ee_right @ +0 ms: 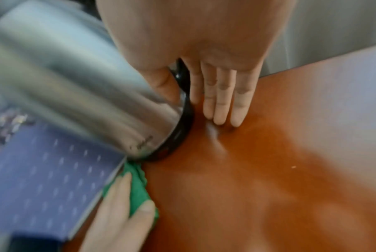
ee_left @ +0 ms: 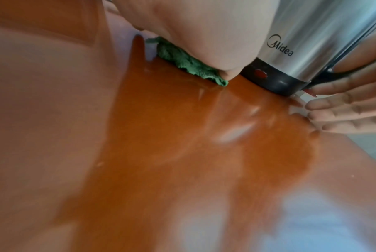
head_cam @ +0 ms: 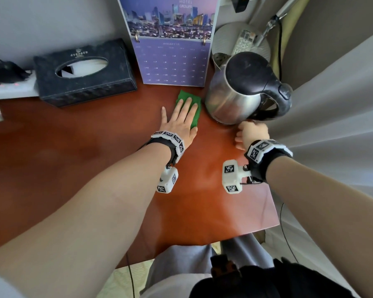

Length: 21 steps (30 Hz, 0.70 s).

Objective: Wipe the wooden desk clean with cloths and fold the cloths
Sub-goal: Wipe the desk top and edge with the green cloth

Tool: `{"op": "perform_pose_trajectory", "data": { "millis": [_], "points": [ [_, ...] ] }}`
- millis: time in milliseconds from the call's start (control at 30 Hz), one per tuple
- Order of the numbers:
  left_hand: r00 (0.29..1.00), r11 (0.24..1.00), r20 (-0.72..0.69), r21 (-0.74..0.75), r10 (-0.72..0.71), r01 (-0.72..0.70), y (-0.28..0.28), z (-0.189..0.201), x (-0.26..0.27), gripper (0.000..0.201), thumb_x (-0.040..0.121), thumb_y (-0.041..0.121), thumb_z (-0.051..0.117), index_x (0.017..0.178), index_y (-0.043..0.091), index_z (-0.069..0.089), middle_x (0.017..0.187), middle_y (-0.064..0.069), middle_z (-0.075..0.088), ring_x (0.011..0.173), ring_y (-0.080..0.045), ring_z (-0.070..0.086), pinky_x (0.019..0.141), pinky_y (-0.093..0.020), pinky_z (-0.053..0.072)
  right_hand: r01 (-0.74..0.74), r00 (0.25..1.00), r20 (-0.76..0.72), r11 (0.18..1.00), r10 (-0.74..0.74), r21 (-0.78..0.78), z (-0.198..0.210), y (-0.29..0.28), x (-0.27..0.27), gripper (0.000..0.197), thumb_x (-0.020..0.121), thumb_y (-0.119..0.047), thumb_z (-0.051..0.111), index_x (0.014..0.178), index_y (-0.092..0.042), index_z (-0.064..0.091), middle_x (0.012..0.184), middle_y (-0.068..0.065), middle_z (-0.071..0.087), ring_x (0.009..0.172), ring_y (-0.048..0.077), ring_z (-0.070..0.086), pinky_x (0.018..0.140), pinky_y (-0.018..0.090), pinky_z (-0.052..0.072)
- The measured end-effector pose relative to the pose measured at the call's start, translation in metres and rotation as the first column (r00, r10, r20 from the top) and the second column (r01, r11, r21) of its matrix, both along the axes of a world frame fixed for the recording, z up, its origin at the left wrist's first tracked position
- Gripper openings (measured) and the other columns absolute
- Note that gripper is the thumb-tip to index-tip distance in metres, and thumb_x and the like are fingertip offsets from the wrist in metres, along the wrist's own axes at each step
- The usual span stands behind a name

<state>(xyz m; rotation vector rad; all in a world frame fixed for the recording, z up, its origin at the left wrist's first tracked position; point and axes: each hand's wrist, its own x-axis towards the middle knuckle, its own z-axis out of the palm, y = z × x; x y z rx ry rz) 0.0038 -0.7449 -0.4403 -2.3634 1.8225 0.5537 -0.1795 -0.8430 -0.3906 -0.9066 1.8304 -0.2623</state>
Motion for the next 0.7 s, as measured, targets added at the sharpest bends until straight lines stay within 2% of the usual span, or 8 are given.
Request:
{"op": "perform_pose_trajectory", "data": {
  "millis": [67, 100, 200, 267, 367, 467, 600, 700],
  "points": [
    [1.0, 1.0, 0.004, -0.001, -0.015, 0.015, 0.012, -0.001, 0.004, 0.067, 0.101, 0.047, 0.026, 0.157, 0.028, -0.007, 0.164, 0.008, -0.016, 0.151, -0.015, -0.012, 0.118, -0.062, 0.002, -0.306, 0.942, -0.131, 0.951, 0.309, 0.041, -0.008, 0.008, 0.006, 0.026, 0.058, -0.025, 0.057, 0.075, -0.009, 0.067, 0.075, 0.018, 0.071, 0.064, 0.034, 0.069, 0.066, 0.051, 0.06],
    [1.0, 1.0, 0.007, -0.001, -0.025, 0.025, 0.016, -0.002, 0.006, 0.067, 0.101, 0.047, 0.026, 0.157, 0.028, -0.007, 0.164, 0.008, -0.016, 0.151, -0.016, -0.012, 0.118, -0.062, 0.002, -0.476, 0.857, -0.187, 0.877, 0.48, 0.07, -0.008, 0.014, 0.011, 0.024, 0.06, -0.025, 0.057, 0.074, -0.008, 0.067, 0.075, 0.018, 0.071, 0.066, 0.034, 0.068, 0.067, 0.046, 0.06],
    [0.999, 0.999, 0.021, -0.01, -0.043, 0.043, 0.017, -0.004, 0.009, 0.068, 0.101, 0.048, 0.028, 0.157, 0.027, -0.005, 0.164, 0.008, -0.014, 0.152, -0.017, -0.009, 0.119, -0.061, 0.003, -0.841, 0.412, -0.384, 0.507, 0.827, 0.19, -0.007, 0.029, 0.021, 0.021, 0.076, -0.027, 0.056, 0.088, -0.012, 0.063, 0.087, 0.013, 0.06, 0.076, 0.032, 0.055, 0.067, 0.031, 0.046],
    [0.998, 0.999, 0.027, -0.017, -0.049, 0.049, 0.007, -0.004, 0.009, 0.068, 0.101, 0.049, 0.027, 0.157, 0.026, -0.004, 0.165, 0.007, -0.012, 0.152, -0.017, -0.008, 0.118, -0.061, 0.003, -0.909, 0.235, -0.445, 0.357, 0.864, 0.213, -0.01, 0.033, 0.023, 0.022, 0.082, -0.029, 0.057, 0.096, -0.013, 0.062, 0.097, 0.012, 0.059, 0.085, 0.032, 0.055, 0.07, 0.03, 0.041],
    [0.999, 0.999, 0.021, -0.025, -0.047, 0.048, -0.009, -0.003, 0.007, 0.068, 0.1, 0.051, 0.026, 0.158, 0.026, -0.001, 0.165, 0.007, -0.008, 0.152, -0.017, -0.005, 0.118, -0.062, 0.002, -0.928, 0.167, -0.454, 0.295, 0.875, 0.228, -0.013, 0.03, 0.024, 0.023, 0.088, -0.034, 0.056, 0.1, -0.014, 0.061, 0.107, 0.014, 0.06, 0.098, 0.034, 0.058, 0.073, 0.031, 0.043],
    [1.0, 0.999, 0.005, -0.039, -0.022, 0.022, -0.013, -0.003, 0.005, 0.068, 0.1, 0.051, 0.027, 0.158, 0.028, 0.001, 0.165, 0.008, -0.006, 0.152, -0.016, -0.005, 0.117, -0.063, 0.003, -0.942, 0.077, -0.474, 0.22, 0.877, 0.254, -0.009, 0.031, 0.025, 0.025, 0.091, -0.033, 0.052, 0.104, -0.013, 0.06, 0.111, 0.014, 0.06, 0.099, 0.035, 0.059, 0.077, 0.034, 0.047],
    [1.0, 0.999, -0.007, -0.035, 0.03, -0.03, 0.008, -0.005, 0.015, 0.067, 0.101, 0.051, 0.026, 0.157, 0.03, -0.003, 0.165, 0.01, -0.009, 0.152, -0.015, -0.008, 0.117, -0.064, 0.005, -0.996, -0.008, -0.586, 0.043, 0.81, 0.073, -0.003, 0.045, 0.031, 0.029, 0.09, -0.021, 0.049, 0.117, -0.013, 0.055, 0.119, 0.01, 0.047, 0.112, 0.032, 0.048, 0.088, 0.04, 0.047],
    [0.995, 0.994, 0.007, -0.034, 0.102, -0.101, 0.032, -0.007, 0.036, 0.067, 0.101, 0.052, 0.025, 0.157, 0.03, -0.005, 0.165, 0.009, -0.011, 0.151, -0.014, -0.009, 0.117, -0.064, 0.005, -0.996, -0.027, -0.586, -0.074, 0.81, -0.057, -0.002, 0.057, 0.045, 0.054, 0.09, -0.021, 0.051, 0.142, -0.02, 0.04, 0.147, 0.011, 0.03, 0.132, 0.032, 0.034, 0.108, 0.045, 0.036]
  ]
}}
